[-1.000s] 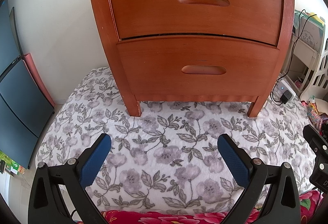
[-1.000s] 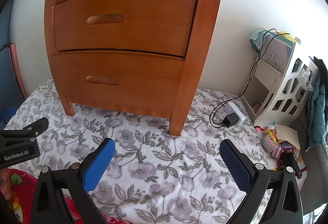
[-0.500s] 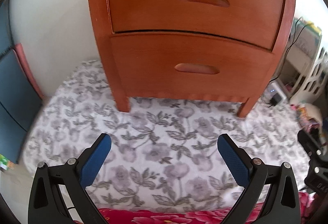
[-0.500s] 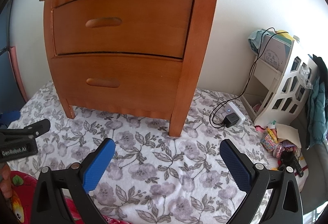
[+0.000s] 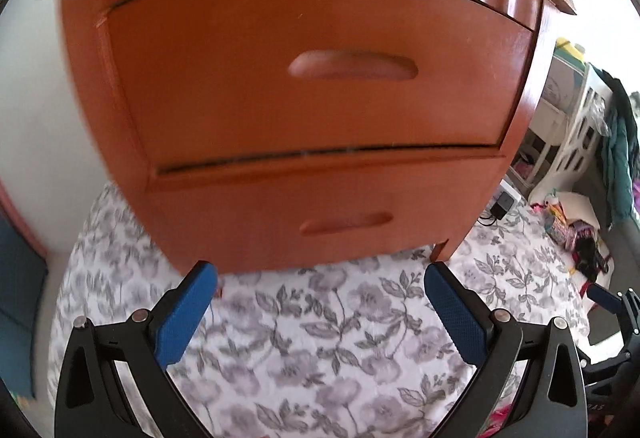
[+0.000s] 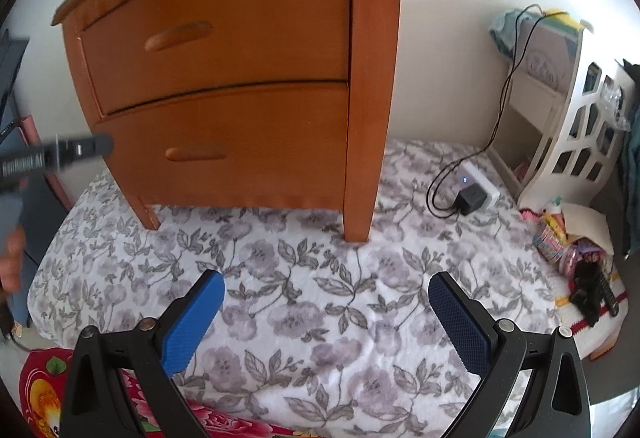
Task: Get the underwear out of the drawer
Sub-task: 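Move the left tool to the lower drawer handle and grip its edge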
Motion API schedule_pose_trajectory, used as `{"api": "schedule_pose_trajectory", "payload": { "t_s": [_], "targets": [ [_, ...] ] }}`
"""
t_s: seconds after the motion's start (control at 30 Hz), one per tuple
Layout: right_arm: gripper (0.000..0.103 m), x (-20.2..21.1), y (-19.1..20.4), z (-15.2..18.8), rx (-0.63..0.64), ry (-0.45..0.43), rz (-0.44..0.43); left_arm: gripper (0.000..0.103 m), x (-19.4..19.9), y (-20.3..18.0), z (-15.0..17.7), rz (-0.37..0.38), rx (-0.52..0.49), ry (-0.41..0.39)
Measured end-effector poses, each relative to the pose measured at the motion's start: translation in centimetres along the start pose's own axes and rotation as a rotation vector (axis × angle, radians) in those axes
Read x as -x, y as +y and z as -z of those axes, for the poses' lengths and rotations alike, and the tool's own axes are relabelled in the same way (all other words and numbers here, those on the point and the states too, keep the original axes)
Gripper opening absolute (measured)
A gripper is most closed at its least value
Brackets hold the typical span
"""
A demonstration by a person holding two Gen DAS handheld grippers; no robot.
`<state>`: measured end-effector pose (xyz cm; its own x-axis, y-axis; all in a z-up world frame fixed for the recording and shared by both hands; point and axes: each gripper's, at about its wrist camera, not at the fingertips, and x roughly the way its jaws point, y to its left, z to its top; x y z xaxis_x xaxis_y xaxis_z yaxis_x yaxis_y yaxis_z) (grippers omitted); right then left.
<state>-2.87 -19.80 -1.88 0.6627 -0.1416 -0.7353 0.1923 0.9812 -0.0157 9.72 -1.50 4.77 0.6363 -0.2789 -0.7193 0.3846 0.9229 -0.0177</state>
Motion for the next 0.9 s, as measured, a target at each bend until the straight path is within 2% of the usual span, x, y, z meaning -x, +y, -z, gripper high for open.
{"api": "schedule_pose_trajectory", "payload": {
  "t_s": [0.17,0.3,0.57,0.73,0.83,0.9],
  "targets": [
    [0.103,-1.2,0.2,-0.3,0.022,0.031,-0.017,0.103,-2.9,-0.4,-3.5,-0.008,-0.12,0.051],
    [0.103,-2.1,0.5,-0.6,0.037,0.051,-0.05,0.103,-5.0,-0.8,-5.1,0.008,-0.19,0.096],
    [0.103,-3.7,0.9,-1.1,0.053,0.068,-0.052,0.103,-7.7,-2.0,-6.2,0.015,-0.336,0.164],
    [0.103,-4.2,1.0,-1.1,0.054,0.075,-0.064,0.103,-8.6,-2.7,-6.8,0.012,-0.387,0.204],
    [0.103,-4.3,0.9,-1.1,0.047,0.075,-0.069,0.103,-9.1,-2.9,-6.8,0.039,-0.386,0.238],
    [0.103,-4.5,0.7,-1.1,0.036,0.078,-0.075,0.103,-9.1,-3.4,-6.8,0.021,-0.403,0.246]
  ]
}}
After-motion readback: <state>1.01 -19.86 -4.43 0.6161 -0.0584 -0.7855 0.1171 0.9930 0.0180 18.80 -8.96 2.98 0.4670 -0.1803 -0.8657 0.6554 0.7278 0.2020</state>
